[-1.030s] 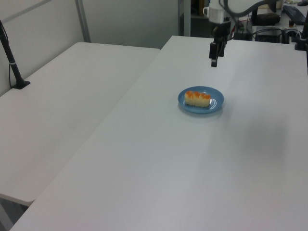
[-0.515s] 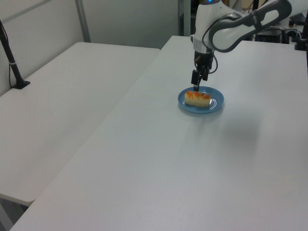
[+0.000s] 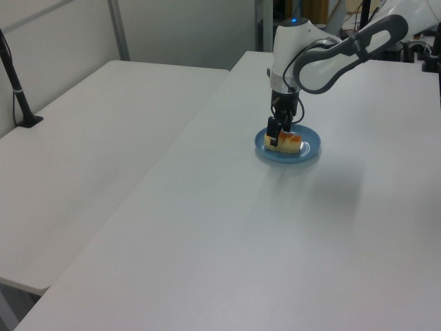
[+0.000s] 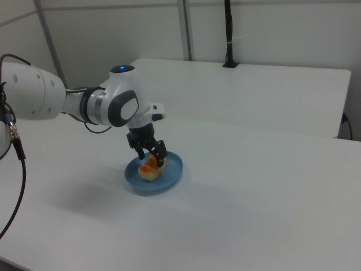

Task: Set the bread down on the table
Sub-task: 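Close the gripper on the glazed bread roll and lift it, then carry the held bread roll off the plate and lower it onto the table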

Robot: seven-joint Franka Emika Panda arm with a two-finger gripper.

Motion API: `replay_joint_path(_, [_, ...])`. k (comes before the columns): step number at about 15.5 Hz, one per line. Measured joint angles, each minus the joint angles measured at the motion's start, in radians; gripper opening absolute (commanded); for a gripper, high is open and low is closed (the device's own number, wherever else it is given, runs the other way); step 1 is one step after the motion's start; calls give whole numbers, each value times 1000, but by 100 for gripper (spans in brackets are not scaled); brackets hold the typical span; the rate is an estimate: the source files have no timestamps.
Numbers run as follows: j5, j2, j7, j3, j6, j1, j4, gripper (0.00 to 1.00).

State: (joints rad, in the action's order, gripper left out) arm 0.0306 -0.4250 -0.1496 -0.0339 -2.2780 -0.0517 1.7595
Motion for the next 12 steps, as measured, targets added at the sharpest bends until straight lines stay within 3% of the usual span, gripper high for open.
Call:
replay_joint_path(3, [19, -20, 0, 0, 0, 6, 0, 40])
replay_joint_path(9, [21, -17, 4, -1, 0, 13, -18, 38])
replay_joint_path(12, [24, 24, 76, -3, 55, 48, -29, 38])
